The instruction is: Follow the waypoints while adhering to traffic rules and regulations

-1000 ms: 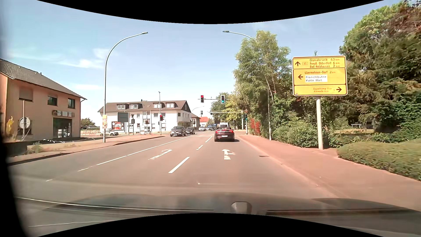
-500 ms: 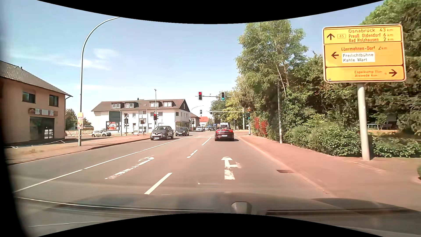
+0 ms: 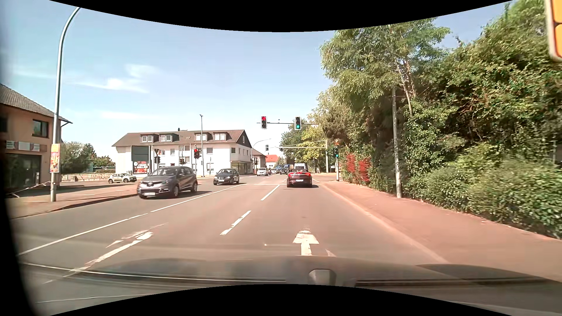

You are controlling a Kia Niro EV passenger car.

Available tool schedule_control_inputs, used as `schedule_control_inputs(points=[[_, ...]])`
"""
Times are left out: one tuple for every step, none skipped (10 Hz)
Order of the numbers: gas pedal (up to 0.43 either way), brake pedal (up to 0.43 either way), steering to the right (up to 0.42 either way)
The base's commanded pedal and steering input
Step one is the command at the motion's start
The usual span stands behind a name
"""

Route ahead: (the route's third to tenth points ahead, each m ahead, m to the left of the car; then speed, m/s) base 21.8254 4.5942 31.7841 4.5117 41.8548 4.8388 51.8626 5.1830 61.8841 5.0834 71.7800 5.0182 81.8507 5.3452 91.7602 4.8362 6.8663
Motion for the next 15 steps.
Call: schedule_control_inputs(points=[[0.000, 0.006, 0.000], [0.000, 0.006, 0.000], [0.000, 0.006, 0.000], [0.000, 0.006, 0.000], [0.000, 0.006, 0.001], [0.098, 0.006, 0.002], [0.110, 0.006, 0.002], [0.110, 0.006, 0.002], [0.130, 0.006, 0.001], [0.138, 0.006, 0.002], [0.157, 0.006, 0.002], [0.169, 0.006, 0.002], [0.228, 0.006, 0.001], [0.287, 0.006, 0.001], [0.319, 0.006, 0.001]])
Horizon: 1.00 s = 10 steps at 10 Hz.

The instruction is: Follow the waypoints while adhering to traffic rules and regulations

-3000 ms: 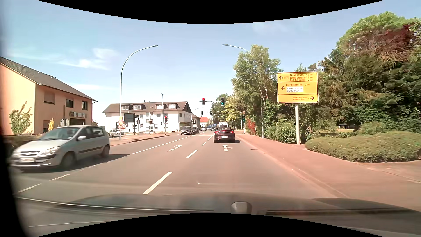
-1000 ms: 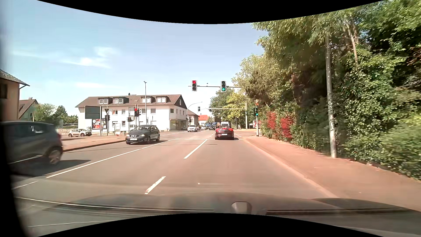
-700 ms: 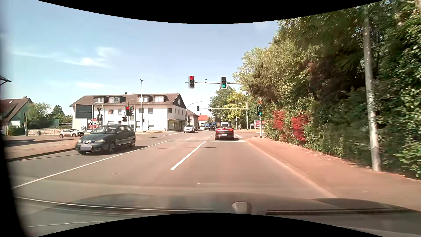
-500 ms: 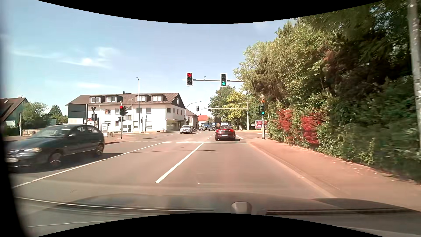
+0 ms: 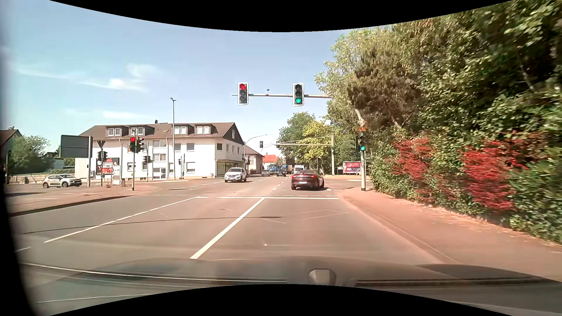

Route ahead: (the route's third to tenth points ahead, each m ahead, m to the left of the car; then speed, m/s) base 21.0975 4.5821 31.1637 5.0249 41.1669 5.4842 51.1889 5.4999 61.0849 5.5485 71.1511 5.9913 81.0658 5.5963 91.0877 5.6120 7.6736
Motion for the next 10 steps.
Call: schedule_control_inputs(points=[[0.350, 0.006, 0.001], [0.350, 0.006, 0.002], [0.350, 0.006, 0.001], [0.350, 0.006, 0.001], [0.350, 0.006, 0.001], [0.350, 0.006, 0.001], [0.350, 0.006, 0.000], [0.370, 0.006, 0.000], [0.461, 0.006, 0.000], [0.488, 0.006, 0.000]])
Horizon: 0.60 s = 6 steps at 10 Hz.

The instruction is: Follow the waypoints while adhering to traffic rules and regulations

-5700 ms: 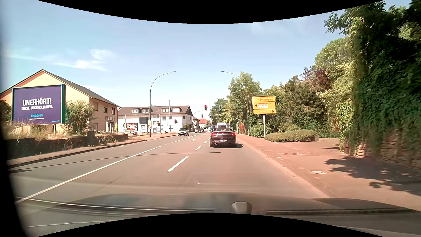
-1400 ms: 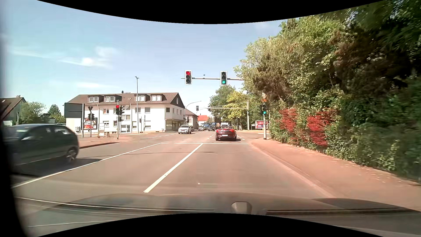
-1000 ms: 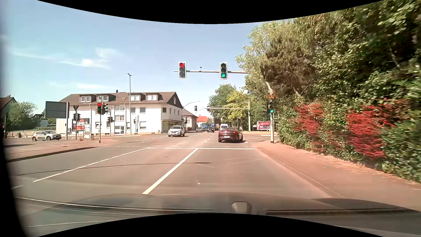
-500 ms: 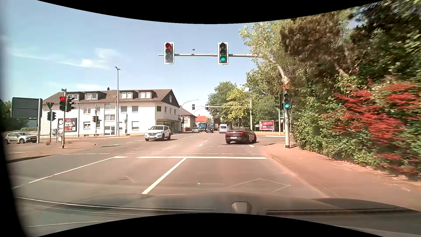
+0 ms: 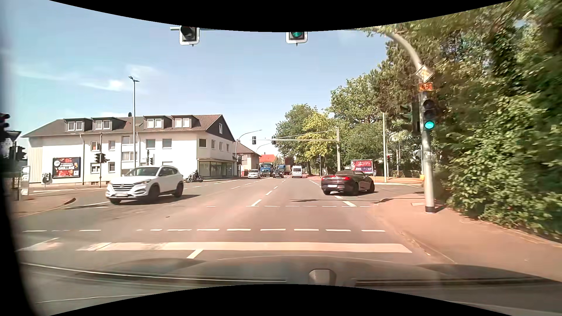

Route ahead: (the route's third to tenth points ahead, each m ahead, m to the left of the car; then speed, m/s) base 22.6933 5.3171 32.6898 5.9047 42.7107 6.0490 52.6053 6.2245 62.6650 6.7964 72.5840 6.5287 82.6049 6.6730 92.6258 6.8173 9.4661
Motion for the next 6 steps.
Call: schedule_control_inputs(points=[[0.500, 0.006, 0.000], [0.500, 0.006, 0.000], [0.500, 0.006, -0.001], [0.500, 0.006, -0.001], [0.500, 0.006, -0.001], [0.488, 0.006, -0.001]])
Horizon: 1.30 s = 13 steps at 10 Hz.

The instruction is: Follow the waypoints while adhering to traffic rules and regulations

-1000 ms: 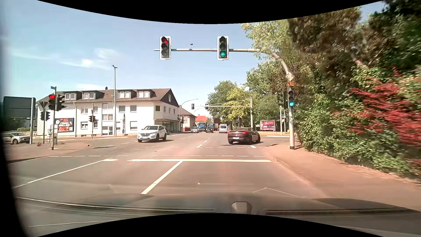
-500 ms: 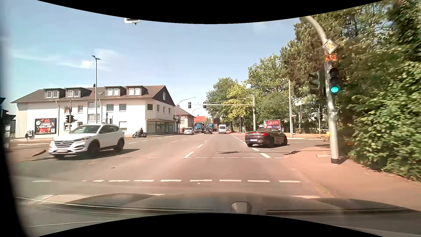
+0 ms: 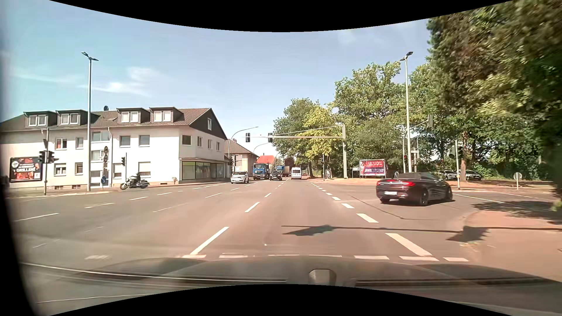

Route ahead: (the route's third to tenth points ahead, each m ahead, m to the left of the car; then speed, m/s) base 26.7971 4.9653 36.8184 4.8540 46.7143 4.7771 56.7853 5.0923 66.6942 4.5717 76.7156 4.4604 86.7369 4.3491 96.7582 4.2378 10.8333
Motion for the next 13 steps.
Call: schedule_control_inputs(points=[[0.469, 0.006, -0.001], [0.461, 0.006, -0.001], [0.409, 0.006, -0.001], [0.378, 0.006, -0.001], [0.370, 0.006, -0.001], [0.358, 0.006, -0.001], [0.358, 0.006, 0.000], [0.311, 0.006, 0.000], [0.287, 0.006, 0.001], [0.287, 0.006, 0.003], [0.268, 0.006, 0.003], [0.248, 0.006, 0.003], [0.240, 0.006, 0.002]])
